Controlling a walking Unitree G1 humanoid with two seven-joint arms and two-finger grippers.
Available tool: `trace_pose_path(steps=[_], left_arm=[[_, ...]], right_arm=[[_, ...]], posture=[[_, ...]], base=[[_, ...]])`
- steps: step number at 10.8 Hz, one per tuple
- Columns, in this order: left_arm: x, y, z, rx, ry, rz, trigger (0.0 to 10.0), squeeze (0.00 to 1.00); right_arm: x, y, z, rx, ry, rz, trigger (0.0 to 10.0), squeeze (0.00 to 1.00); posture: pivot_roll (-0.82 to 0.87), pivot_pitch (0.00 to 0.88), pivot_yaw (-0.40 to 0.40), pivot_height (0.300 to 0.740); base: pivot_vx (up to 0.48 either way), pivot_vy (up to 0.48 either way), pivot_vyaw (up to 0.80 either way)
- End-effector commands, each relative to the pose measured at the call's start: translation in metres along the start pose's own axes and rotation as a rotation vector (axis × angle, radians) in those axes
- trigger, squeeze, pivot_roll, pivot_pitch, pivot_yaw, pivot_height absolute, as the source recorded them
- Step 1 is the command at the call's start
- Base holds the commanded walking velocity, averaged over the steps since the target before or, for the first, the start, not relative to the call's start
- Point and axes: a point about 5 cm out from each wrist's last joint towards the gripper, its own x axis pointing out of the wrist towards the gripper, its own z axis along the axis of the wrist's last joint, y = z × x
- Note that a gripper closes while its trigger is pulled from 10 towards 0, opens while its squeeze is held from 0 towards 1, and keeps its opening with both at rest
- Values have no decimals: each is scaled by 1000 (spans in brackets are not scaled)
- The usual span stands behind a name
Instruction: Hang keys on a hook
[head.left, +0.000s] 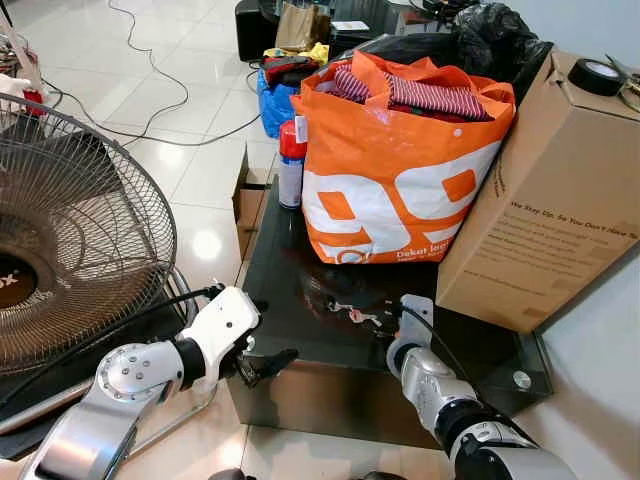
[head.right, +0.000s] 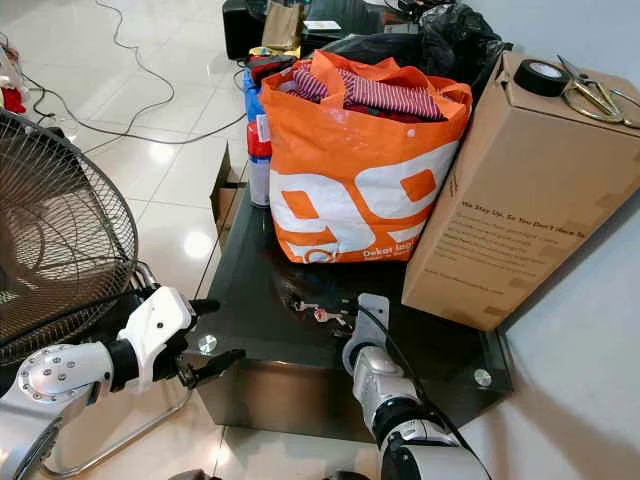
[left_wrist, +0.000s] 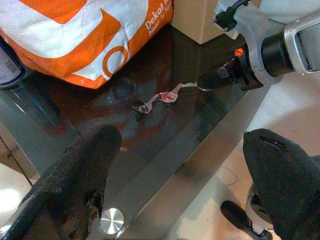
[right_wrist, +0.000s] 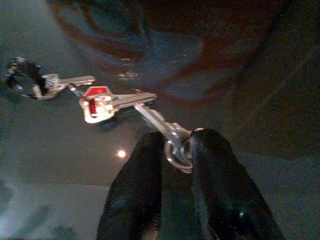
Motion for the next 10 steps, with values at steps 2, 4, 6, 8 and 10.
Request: trace_pose_path(steps=[2,4,6,8,10], left_arm=[[-1,-3,1,8,0,-16,10000,0],[-2,-4,1,6,4,-21,10000,0],[-4,-4,0,6,8,-26,10000,0],[-5,-4,0,7,11,-31,10000,0],[-5,-5,0,9,12,-34,10000,0]], right_arm=[[-1,-10,-2,4,9,-65,10000,980],[-1,-11,-4,17,21,-71,10000,0],[-1,-9,-6,30,25,-66,4667,0],[-1,-7,-8,45,25,-59,0,0],[-1,-8,-8,50,22,-58,0,0]], posture=[[0,41,-62,740],[2,46,-58,740],[4,56,-52,740],[5,60,-48,740],[4,59,-48,740]], base=[[0,0,0],[0,0,0],[0,0,0],[0,0,0],[0,0,0]])
